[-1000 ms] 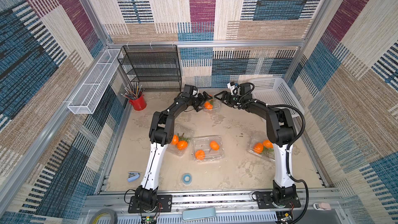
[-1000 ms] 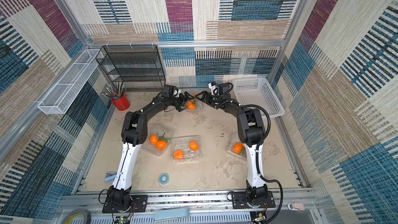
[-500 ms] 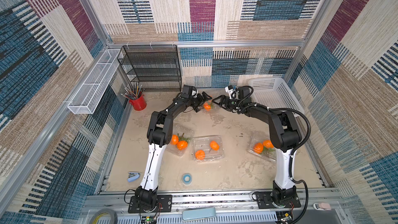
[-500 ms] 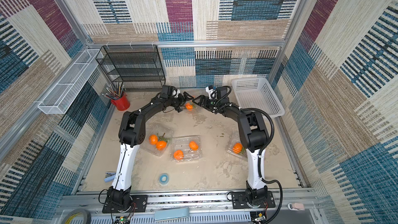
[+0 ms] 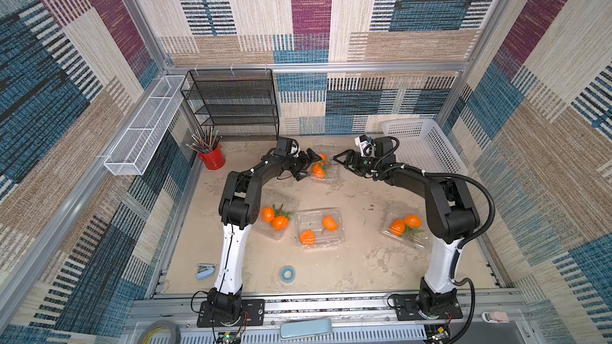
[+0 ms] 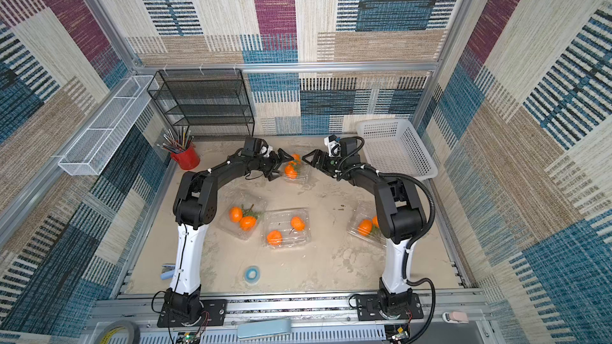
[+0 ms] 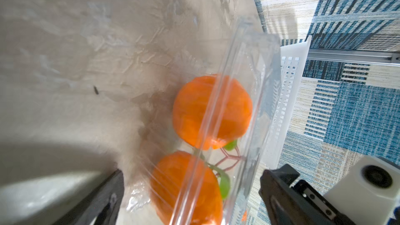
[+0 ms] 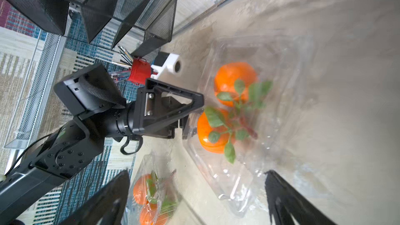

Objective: Take oranges out of containers
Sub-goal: Open the packing box at the center of the board.

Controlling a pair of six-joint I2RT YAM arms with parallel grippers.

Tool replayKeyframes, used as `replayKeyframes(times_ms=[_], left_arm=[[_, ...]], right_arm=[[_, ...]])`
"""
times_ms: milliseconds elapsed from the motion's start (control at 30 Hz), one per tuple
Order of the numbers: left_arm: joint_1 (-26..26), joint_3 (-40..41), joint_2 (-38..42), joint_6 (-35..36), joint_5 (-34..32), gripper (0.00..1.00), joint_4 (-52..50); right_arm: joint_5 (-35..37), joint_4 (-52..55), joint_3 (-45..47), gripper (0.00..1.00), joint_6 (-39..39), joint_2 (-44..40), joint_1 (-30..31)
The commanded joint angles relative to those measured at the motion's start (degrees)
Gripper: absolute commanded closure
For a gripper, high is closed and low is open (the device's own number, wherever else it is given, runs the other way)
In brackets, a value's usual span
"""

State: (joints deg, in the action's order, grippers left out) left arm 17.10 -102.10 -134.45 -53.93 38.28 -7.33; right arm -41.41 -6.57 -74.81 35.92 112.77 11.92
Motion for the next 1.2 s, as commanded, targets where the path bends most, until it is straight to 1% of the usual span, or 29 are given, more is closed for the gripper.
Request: replayKeyframes(times_ms=[0,133,367,600,1167], left_arm=[[-0.2,-1.8,0.2,1.7,0.8,0.01,-0.3],[-0.2,-4.1,-0.8,1.3,0.8,0.01,-0.7],[-0.1,-7.2,-3.0,-0.1,1.2,0.01,-0.7],[0.2,-8.6,-3.9,-0.6,1.3,0.01,-0.8],[1.2,-10.4,-5.3,-2.3,1.4,0.01,0.0]], right_arm=[[-0.1,-1.3,-1.6,0.02,-0.8,1.3,-0.9],[-1.5,-1.7,-6.8,0.02,-1.4,5.6,-0.9],[-3.2,-2.6,-13.3,0.02,0.2,11.6,-0.9],[-4.5,-4.6,-14.3,0.02,1.5,13.8,-0.8],[-5.6,-6.2,-13.9,0.02,2.4,14.0,0.3]])
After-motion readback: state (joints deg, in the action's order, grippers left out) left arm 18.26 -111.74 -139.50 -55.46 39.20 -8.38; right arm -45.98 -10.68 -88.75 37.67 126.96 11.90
